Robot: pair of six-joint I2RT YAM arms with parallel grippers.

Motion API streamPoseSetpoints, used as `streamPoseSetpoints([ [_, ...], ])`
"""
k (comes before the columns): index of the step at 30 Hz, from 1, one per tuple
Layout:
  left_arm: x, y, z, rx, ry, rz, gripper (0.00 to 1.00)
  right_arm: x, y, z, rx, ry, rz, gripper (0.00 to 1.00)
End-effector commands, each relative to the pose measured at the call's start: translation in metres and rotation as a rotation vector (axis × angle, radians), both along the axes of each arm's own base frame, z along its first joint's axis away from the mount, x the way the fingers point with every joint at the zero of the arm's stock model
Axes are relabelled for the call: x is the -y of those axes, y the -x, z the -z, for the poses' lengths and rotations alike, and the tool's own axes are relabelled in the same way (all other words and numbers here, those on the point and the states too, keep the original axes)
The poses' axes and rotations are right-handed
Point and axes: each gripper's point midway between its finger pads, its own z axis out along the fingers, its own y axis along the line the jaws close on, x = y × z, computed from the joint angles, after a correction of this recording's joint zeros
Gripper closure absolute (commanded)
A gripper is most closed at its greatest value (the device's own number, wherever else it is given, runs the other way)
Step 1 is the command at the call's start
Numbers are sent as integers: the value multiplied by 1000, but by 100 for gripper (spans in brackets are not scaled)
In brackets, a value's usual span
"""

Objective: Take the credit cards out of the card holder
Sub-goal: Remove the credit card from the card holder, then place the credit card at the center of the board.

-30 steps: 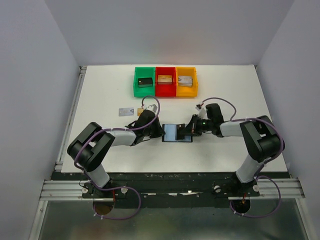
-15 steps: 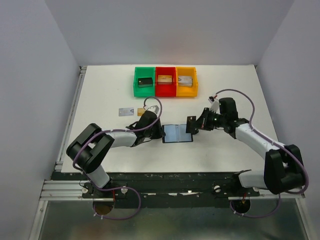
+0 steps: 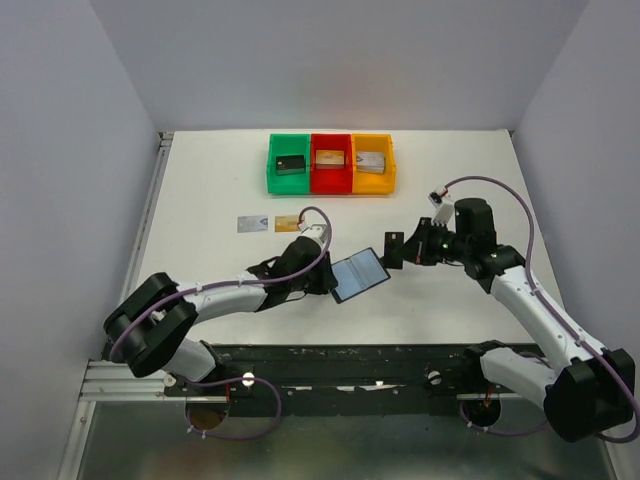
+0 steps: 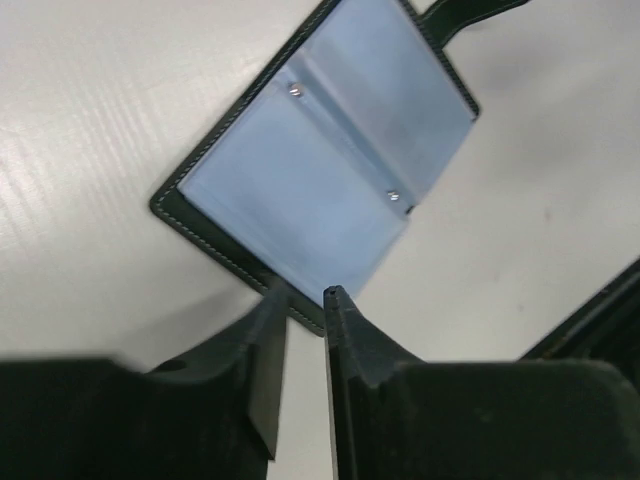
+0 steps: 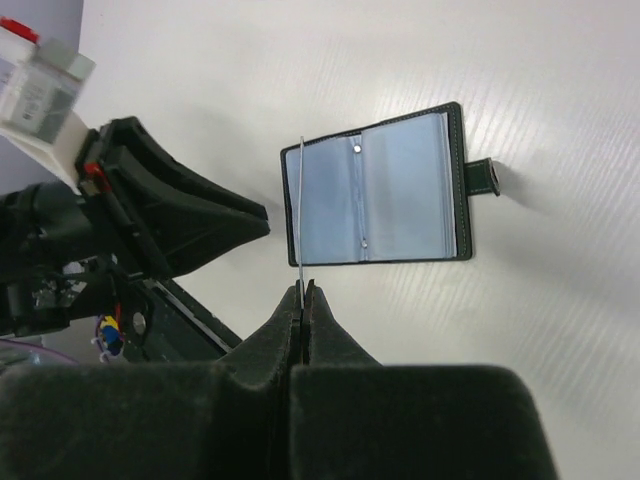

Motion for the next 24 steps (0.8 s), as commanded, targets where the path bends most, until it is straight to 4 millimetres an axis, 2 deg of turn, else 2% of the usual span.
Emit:
streamPoseSetpoints([
  [1, 2, -16, -56, 140, 3, -6, 57, 16, 11, -9, 33, 115, 12, 100],
  [2, 3, -17, -69, 160, 11, -1, 49, 20, 11, -15, 48, 135, 17, 100],
  [3, 6, -22, -91, 205, 38, 4, 26, 23, 12, -20, 59, 152, 19, 100],
  [4, 4, -21, -102, 219, 32, 15, 17, 23, 13, -29, 81, 157, 9, 100],
  [6, 0, -22, -123, 255, 26, 16, 9, 18, 17, -42, 97, 155, -33, 100],
  [8, -6, -22, -141, 299, 33, 21, 2, 5, 26, -56, 125, 129, -116, 100],
  [11, -9, -15, -171, 373, 144, 120, 1, -19, 48, -74, 152, 115, -290, 100],
  [13, -12, -3, -194, 414, 245, 221, 1, -33, 66, -89, 167, 106, -422, 100],
  [16, -22, 17, -225, 464, 428, 370, 4, -49, 96, -100, 129, 71, -598, 100],
  [20, -31, 52, -263, 528, 597, 592, 15, -57, 116, -115, 137, 19, -706, 100],
  [24, -31, 80, -280, 574, 645, 770, 18, -60, 127, -120, 147, 22, -783, 100],
])
